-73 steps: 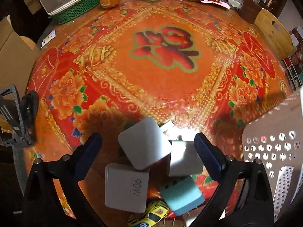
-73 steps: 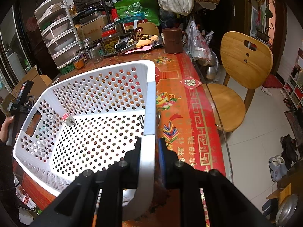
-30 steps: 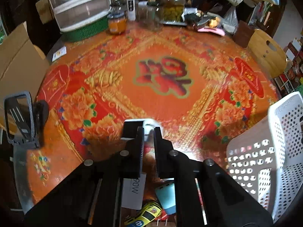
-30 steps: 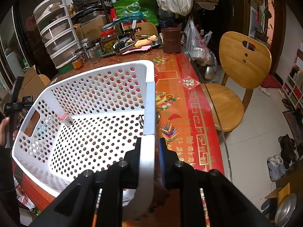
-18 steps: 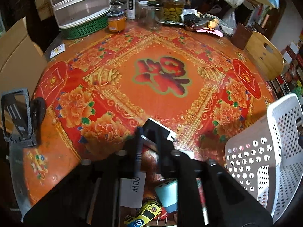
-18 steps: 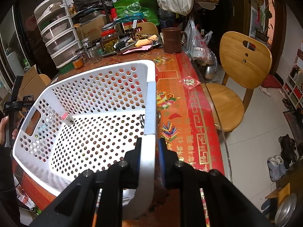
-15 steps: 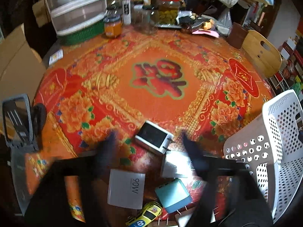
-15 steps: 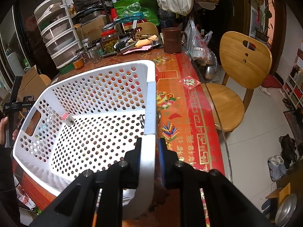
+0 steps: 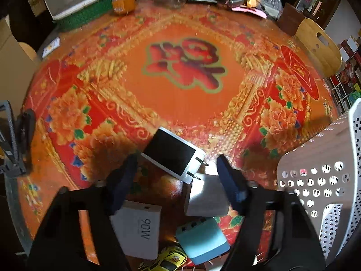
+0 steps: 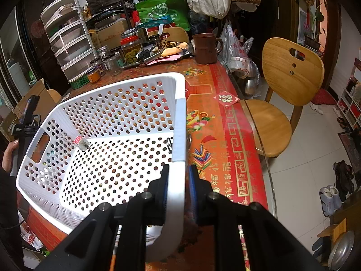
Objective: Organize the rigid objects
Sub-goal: 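Lift the black-faced charger and carry it over the basket with the left tool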
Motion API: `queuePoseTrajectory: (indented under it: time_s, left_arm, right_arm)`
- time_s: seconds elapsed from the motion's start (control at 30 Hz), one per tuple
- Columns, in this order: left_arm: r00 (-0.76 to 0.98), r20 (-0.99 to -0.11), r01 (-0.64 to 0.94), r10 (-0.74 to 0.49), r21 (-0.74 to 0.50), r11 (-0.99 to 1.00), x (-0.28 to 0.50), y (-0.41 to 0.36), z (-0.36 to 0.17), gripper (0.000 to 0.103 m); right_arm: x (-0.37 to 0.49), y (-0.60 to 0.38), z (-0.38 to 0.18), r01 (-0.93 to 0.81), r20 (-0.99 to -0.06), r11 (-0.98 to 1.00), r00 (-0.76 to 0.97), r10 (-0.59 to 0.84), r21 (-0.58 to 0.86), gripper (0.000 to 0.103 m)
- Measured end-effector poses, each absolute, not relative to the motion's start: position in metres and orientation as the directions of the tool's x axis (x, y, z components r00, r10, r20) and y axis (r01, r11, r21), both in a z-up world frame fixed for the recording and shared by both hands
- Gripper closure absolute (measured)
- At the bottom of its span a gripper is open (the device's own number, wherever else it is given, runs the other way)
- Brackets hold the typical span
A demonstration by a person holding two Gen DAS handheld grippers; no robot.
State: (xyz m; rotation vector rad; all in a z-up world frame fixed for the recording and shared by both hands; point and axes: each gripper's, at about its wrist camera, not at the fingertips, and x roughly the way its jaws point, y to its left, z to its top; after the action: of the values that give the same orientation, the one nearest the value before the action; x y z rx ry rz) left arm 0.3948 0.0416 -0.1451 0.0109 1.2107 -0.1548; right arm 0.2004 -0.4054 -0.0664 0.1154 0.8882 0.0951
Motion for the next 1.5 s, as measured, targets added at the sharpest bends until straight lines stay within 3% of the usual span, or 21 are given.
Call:
queuePoseTrajectory:
  time_s: [0.07,0.53,0.87,1.2,1.5]
  left_arm:
    - [0.342,-0.935,0.118,-0.099,-0.061,0.991,0.396,0.042,-0.149,0.053]
    - [0.389,-0.915,0.130,-0.107,-0.061,0.990,0.392,0.041,-0.143,0.053]
    - [0.464,-0.875,0.147,-0.137,-0.076,0.986,0.373,0.041,-0.104,0.053]
    - [0.544,-0.803,0.373,-0.242,-0.027,0.928,0.321,-0.028,0.003,0.053]
    - [0.398,-0.873,0.578,-0.282,0.000,0.816,0.310,-0.135,-0.007,0.053]
  right_arm:
    - [0.200,-0.405,-0.066,-0.034,-0.768,0.990,0.627,0.130,0.139,0.089]
    - [0.202,-0.405,-0.065,-0.034,-0.770,0.990,0.625,0.130,0.139,0.089]
    - [0.203,-0.406,-0.066,-0.035,-0.771,0.990,0.623,0.130,0.138,0.089]
    - [0.206,-0.407,-0.069,-0.036,-0.773,0.989,0.621,0.133,0.142,0.089]
    - [0.206,-0.405,-0.070,-0.036,-0.778,0.991,0.615,0.126,0.132,0.089]
